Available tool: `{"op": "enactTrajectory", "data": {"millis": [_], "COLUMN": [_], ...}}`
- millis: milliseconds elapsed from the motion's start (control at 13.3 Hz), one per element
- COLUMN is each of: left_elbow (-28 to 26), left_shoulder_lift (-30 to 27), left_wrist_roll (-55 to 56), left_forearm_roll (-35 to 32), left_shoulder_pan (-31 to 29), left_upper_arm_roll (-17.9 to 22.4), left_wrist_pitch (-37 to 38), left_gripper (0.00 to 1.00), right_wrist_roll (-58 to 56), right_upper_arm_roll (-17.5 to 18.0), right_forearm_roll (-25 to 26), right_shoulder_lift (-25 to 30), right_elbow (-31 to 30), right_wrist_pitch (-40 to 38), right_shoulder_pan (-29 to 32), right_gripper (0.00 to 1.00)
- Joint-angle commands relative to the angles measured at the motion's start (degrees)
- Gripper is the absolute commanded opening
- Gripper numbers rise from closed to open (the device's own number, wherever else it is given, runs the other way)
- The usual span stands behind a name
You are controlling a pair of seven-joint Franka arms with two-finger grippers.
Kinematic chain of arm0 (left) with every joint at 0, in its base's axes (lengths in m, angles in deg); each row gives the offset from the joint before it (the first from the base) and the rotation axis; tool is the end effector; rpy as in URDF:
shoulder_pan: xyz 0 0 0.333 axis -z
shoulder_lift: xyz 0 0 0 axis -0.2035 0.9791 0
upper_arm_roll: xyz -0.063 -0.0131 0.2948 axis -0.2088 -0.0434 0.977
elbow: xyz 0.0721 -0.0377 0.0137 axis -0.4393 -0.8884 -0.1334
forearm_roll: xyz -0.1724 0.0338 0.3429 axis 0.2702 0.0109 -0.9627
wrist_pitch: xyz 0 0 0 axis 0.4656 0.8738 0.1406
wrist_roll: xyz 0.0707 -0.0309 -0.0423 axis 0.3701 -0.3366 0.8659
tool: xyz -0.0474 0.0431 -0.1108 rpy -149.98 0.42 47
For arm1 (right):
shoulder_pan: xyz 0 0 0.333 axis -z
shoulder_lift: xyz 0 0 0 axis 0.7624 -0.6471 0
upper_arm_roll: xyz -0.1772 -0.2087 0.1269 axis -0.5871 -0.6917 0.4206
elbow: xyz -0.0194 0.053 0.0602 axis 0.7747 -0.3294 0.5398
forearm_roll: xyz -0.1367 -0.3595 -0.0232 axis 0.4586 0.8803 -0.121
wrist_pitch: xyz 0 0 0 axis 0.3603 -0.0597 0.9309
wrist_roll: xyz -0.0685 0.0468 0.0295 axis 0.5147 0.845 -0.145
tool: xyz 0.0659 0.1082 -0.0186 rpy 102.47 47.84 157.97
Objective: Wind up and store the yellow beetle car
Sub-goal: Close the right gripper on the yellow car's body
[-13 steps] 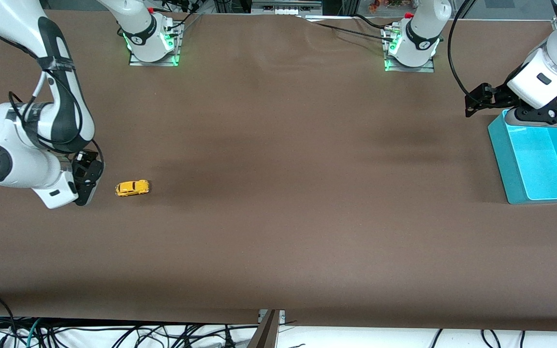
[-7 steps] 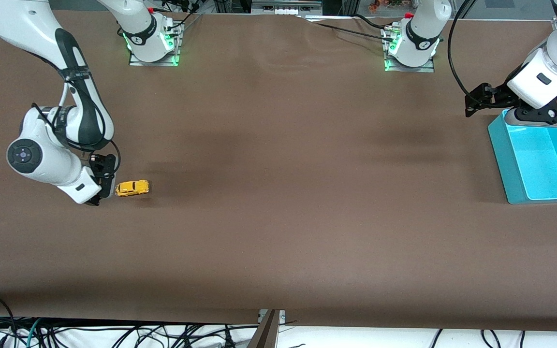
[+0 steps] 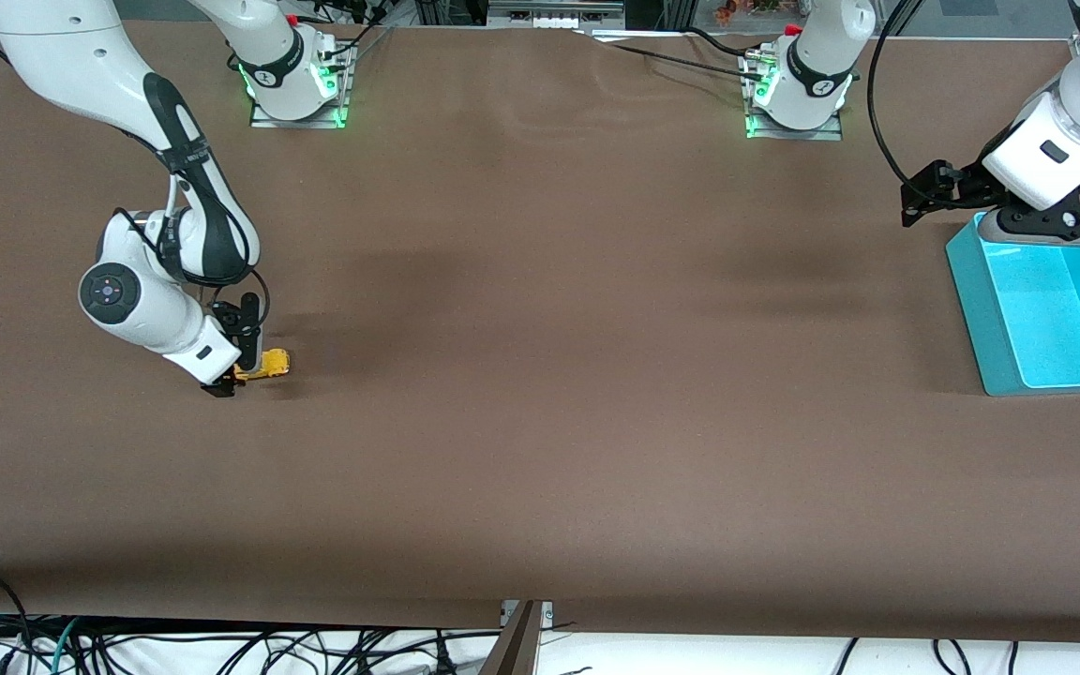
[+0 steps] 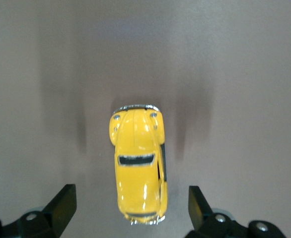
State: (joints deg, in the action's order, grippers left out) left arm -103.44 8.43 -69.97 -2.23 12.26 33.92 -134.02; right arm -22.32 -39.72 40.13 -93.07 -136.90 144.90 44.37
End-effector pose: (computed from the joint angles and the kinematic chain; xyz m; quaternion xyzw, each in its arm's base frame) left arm 0.5211 -0.0484 0.5518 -0.9991 0.0212 0.0342 0.0094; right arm 0.5888 0.0206 0.1784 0.6703 0.7412 -0.0360 0.0088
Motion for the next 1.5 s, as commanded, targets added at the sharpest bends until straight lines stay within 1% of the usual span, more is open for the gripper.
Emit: {"op": "enactTrajectory", "data": {"millis": [0,75,150,225,300,375,450,525,675,750,900,1125,1275,1425], "left_elbow": [0.9,0.9,0.9,0.9,0.9,0.9,0.9,0.9,0.9,0.9,0.9,0.9,0.9,0.9], "left_shoulder_lift": [-0.2,-0.2,-0.1,-0.2,-0.2,-0.2,-0.2,-0.2,-0.2,-0.2,-0.2,-0.2,-0.2,-0.2], "left_wrist_roll": [-0.1,-0.2,-0.2,-0.2,-0.2,-0.3,-0.3,-0.3,-0.2,-0.1,0.1,0.2,0.3,0.4], "left_forearm_roll": [0.0,0.0,-0.1,-0.1,0.0,-0.1,-0.1,-0.1,-0.1,-0.1,-0.1,-0.1,-0.1,-0.1], "left_shoulder_pan": [-0.2,-0.2,-0.2,-0.2,-0.2,-0.2,-0.2,-0.2,-0.2,-0.2,-0.2,-0.1,-0.1,0.0], "left_upper_arm_roll": [-0.3,-0.3,-0.3,-0.3,-0.3,-0.3,-0.3,-0.3,-0.3,-0.3,-0.4,-0.4,-0.5,-0.5], "left_wrist_pitch": [0.8,0.8,0.8,0.8,0.8,0.8,0.9,0.9,0.9,0.9,0.9,0.9,0.9,0.9], "left_gripper": [1.0,1.0,1.0,1.0,1.0,1.0,1.0,1.0,1.0,1.0,1.0,1.0,1.0,1.0], "right_wrist_roll": [-2.4,-3.7,-4.8,-4.9,-4.9,-4.8,-4.6,-4.1,-4.0,-4.0,-3.9,-6.6,-12.6,-16.3], "right_upper_arm_roll": [0.6,0.6,0.6,0.6,0.6,0.6,0.5,0.5,0.3,0.2,0.1,0.1,0.1,0.1], "right_forearm_roll": [0.1,0.1,0.1,0.1,-0.1,-0.2,-0.3,-0.4,-4.0,-5.0,-5.1,-5.0,-5.0,-5.0], "right_shoulder_lift": [-0.5,-0.5,-0.5,-0.5,-0.4,-0.4,-0.2,0.1,0.2,0.2,-0.4,-2.8,-4.4,-5.5], "right_elbow": [-0.6,-0.6,-0.6,-0.5,-0.5,-0.5,-0.5,-0.5,0.1,0.0,0.0,0.0,0.1,0.8], "right_wrist_pitch": [2.1,2.7,2.9,2.9,2.8,2.6,2.4,2.0,-0.6,-0.7,-0.7,0.6,4.2,4.9], "right_shoulder_pan": [0.4,0.4,0.4,0.4,0.4,0.4,0.4,0.4,0.4,0.4,1.0,4.6,7.7,10.6], "right_gripper": [0.95,0.83,0.65,0.38,0.22,0.08,0.0,0.0,0.0,0.0,0.0,0.0,0.0,0.0]}}
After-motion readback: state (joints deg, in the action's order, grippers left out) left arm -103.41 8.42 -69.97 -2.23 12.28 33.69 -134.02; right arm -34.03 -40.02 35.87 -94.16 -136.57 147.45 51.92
